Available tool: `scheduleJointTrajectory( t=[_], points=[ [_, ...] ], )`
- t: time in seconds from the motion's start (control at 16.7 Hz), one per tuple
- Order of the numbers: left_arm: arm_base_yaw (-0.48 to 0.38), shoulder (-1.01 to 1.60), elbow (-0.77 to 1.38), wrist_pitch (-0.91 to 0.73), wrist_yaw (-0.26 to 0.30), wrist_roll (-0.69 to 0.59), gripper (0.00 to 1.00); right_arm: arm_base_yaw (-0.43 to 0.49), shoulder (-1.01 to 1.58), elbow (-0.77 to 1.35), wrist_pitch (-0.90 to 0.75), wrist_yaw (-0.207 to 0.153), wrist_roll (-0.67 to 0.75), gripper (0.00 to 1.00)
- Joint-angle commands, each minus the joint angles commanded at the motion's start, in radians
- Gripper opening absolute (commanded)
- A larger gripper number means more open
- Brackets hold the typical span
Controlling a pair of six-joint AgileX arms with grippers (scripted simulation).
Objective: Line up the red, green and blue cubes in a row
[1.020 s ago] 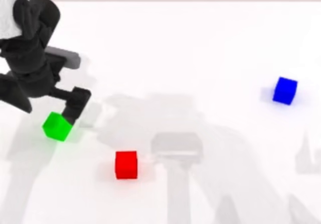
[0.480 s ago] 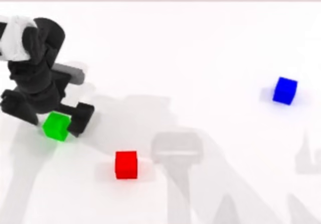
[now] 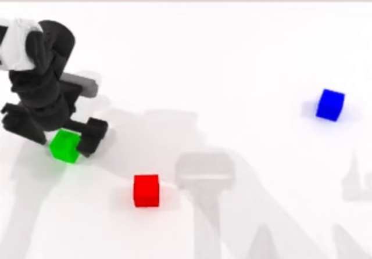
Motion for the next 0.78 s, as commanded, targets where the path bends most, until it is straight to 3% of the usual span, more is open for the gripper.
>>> scheduleJointTrajectory(
  t=[0.36,0.78],
  points=[
    [0.0,0.0,0.0,0.0,0.0,0.0,0.02,0.0,0.0,0.0,0.0,0.0,0.0,1.0],
    [0.0,0.0,0.0,0.0,0.0,0.0,0.0,0.0,0.0,0.0,0.0,0.0,0.0,1.0]
  ],
)
